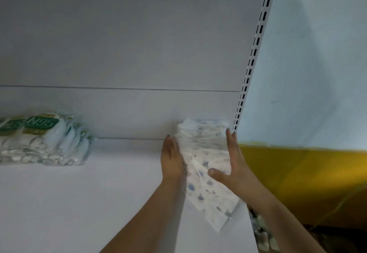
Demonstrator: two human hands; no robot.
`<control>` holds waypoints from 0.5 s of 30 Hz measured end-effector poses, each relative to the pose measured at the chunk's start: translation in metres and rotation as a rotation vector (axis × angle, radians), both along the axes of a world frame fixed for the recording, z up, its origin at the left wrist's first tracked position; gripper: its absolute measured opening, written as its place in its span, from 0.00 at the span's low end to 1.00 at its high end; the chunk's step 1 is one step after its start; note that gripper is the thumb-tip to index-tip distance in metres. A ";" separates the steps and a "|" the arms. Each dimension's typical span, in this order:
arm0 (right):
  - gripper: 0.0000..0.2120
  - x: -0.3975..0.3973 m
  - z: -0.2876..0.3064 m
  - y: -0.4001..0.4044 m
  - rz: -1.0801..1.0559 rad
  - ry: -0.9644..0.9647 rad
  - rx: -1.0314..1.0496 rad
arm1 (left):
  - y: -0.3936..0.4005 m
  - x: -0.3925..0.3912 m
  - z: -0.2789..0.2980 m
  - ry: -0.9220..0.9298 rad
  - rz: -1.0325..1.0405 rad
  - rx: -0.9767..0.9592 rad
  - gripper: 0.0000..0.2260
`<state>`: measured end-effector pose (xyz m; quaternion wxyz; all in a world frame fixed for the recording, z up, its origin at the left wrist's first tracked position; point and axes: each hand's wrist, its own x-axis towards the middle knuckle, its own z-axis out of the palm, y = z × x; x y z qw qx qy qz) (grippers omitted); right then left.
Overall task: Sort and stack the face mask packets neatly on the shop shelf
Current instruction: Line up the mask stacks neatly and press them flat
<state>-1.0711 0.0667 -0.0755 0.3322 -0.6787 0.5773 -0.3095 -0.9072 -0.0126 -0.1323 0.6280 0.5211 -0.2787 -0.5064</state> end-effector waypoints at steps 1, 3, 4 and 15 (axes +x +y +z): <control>0.61 -0.001 0.001 0.001 0.037 0.153 -0.011 | -0.002 0.002 0.000 -0.035 -0.006 0.012 0.22; 0.67 -0.001 0.000 0.000 0.051 0.455 -0.042 | -0.004 0.009 -0.001 -0.071 -0.129 0.005 0.25; 0.67 -0.002 -0.003 -0.001 0.036 0.563 -0.069 | -0.001 0.012 0.003 -0.081 -0.233 -0.009 0.29; 0.61 0.009 -0.040 -0.018 -0.462 0.161 -0.179 | 0.001 0.057 -0.010 -0.720 -0.614 -0.193 0.49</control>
